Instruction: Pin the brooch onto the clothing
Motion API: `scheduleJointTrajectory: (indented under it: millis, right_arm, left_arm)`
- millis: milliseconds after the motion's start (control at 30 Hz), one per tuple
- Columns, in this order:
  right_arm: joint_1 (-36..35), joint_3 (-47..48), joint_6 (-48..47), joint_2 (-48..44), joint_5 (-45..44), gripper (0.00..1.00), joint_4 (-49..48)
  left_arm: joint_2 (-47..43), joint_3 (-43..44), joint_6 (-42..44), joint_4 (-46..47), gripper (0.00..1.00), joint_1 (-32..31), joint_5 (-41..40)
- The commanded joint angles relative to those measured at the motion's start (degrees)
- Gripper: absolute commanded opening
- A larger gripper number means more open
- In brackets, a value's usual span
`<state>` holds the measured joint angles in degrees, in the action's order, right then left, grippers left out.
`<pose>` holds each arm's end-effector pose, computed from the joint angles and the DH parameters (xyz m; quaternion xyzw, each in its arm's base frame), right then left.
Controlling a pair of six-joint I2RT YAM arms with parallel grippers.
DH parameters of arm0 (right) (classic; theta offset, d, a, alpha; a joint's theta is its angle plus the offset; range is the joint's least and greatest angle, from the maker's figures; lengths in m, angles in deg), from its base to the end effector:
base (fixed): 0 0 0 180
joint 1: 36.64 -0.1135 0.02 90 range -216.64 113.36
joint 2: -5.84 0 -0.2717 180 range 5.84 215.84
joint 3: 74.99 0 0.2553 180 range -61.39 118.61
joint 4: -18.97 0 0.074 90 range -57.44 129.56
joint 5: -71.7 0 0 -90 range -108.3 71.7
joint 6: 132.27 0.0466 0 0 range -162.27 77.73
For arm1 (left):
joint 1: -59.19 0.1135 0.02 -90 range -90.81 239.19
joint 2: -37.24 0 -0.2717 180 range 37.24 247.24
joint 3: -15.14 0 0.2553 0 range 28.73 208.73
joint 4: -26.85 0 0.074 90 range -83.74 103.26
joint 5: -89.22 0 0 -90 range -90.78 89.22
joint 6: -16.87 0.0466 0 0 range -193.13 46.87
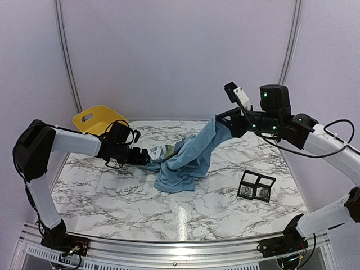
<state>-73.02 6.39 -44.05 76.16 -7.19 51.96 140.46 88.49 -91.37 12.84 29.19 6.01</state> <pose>0.2283 0.1793 0.3736 -0.3208 0.7618 0.2422 0.5080 0.3352 -0.1999 0.1675 0.1172 0.9113 -0.2095 0.3346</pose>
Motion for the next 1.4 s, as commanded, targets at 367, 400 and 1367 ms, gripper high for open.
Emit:
scheduleJointTrajectory:
  millis: [367,400,1367]
  right_arm:
    - [10.43,24.36,-1.61,11.9,-2.35,0.0,5.0]
    - [11.36,26.59,-2.05,11.89,-2.7,0.0,5.22]
    - [19.07,40.42,-0.34,22.55,-0.16,0.0,-4.93]
  left_arm:
    - [3.08,12.7,6.0,-2.65,0.0,-3.08,-5.79]
    - [0.23,13.45,6.93,-3.08,0.0,-2.94,-9.97]
    - [-13.32,30.62,13.06,-8.64,0.0,3.47,-15.16]
